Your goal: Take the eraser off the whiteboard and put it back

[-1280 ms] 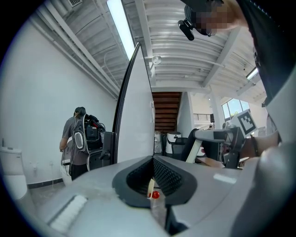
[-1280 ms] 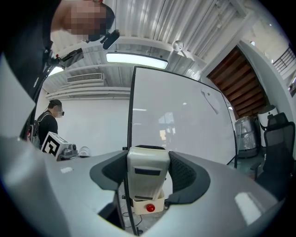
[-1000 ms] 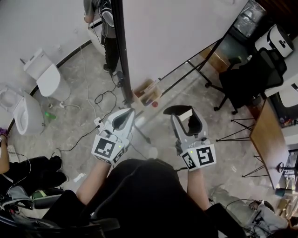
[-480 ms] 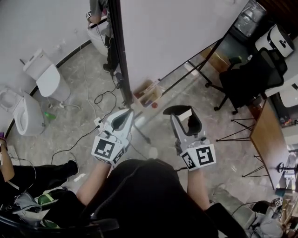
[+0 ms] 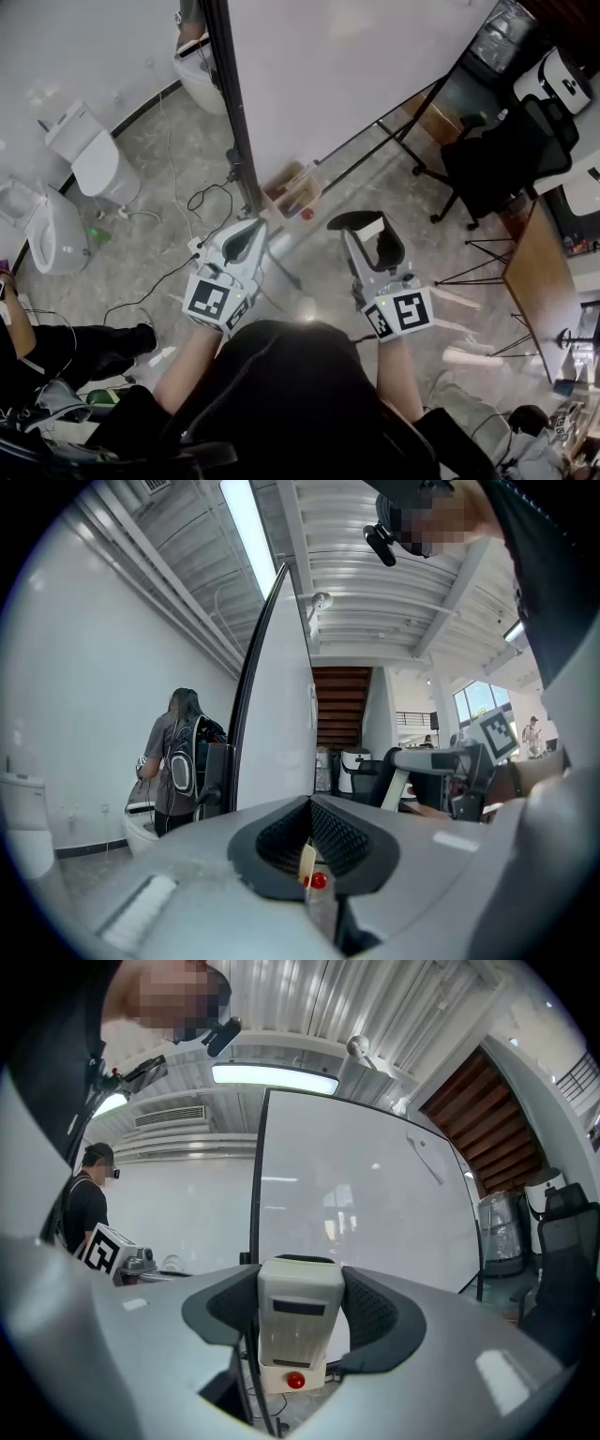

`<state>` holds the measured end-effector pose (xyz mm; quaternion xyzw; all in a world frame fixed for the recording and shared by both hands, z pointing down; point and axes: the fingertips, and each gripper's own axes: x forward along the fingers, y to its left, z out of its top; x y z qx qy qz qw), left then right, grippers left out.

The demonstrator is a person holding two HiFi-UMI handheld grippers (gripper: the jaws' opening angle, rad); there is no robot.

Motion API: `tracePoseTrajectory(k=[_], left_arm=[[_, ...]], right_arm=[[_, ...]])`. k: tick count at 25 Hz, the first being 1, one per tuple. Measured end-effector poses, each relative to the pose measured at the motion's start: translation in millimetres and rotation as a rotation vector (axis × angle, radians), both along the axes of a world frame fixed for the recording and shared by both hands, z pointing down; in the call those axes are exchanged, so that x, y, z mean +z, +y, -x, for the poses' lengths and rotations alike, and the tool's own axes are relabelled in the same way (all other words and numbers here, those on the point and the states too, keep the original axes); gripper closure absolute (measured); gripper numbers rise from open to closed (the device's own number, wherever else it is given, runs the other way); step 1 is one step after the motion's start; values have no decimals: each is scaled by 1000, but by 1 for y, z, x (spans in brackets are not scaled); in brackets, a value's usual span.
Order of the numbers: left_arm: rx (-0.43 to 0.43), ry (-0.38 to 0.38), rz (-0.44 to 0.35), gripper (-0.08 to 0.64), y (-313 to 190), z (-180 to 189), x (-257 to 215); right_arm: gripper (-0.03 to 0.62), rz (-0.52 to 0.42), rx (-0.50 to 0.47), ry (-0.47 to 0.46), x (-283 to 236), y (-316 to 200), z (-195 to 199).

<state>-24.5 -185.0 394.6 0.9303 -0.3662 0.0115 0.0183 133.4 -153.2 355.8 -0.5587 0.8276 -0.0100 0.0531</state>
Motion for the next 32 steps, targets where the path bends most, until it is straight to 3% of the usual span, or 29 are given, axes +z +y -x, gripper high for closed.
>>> tracePoseTrajectory(k=[32], left_arm=[[-194, -11, 22, 554, -8, 37, 3]], right_arm=[[318, 74, -158, 18, 47, -82, 27]])
